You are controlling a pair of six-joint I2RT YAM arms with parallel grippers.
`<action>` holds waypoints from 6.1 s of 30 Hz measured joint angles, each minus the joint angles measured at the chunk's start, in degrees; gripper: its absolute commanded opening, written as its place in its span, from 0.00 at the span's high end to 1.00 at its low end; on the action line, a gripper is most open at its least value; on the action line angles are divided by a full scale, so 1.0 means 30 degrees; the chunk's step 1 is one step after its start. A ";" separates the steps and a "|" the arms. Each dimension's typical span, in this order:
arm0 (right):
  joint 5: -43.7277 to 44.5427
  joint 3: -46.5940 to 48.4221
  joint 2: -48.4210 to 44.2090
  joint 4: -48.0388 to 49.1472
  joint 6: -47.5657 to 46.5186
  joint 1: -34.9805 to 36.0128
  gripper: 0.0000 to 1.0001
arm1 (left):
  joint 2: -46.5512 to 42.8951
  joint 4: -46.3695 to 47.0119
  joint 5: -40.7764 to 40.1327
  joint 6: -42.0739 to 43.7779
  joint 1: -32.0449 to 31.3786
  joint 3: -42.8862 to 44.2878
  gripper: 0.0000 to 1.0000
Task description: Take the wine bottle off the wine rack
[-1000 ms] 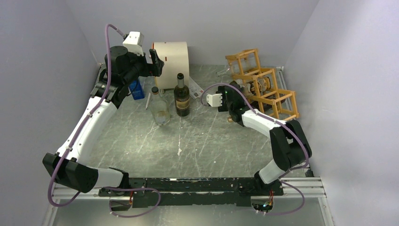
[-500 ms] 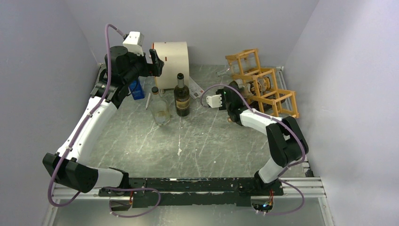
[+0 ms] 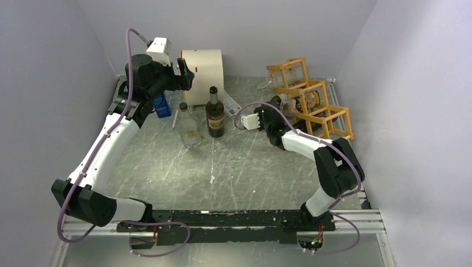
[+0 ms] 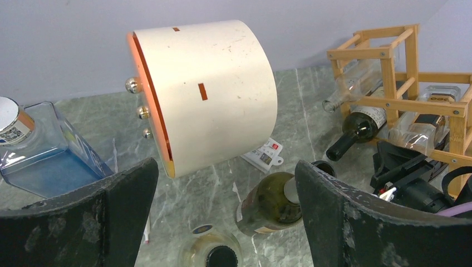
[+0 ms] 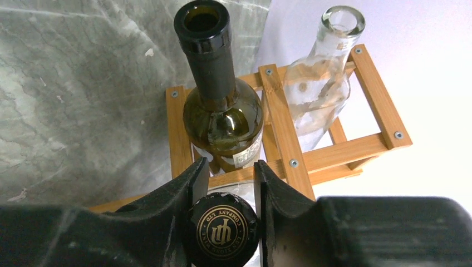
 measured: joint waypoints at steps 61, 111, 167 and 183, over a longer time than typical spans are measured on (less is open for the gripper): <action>0.1974 -0.0423 -0.6397 -0.5865 1.1817 0.9114 1.00 | 0.0109 0.0007 0.0408 -0.0138 -0.0007 0.0000 0.05; -0.0291 0.8072 -0.0408 -0.3388 2.8042 1.1577 1.00 | 0.0321 0.0022 -0.0707 -0.0044 0.0000 -0.0233 0.06; 0.3796 0.3395 -0.8728 -0.4335 2.1107 0.9049 0.11 | 0.0328 0.0022 -0.0685 -0.0058 0.0007 -0.0233 0.06; 0.0481 0.4561 -0.3832 -0.3650 1.9977 0.2361 0.06 | 0.0357 0.0022 -0.0648 -0.0058 0.0022 -0.0233 0.06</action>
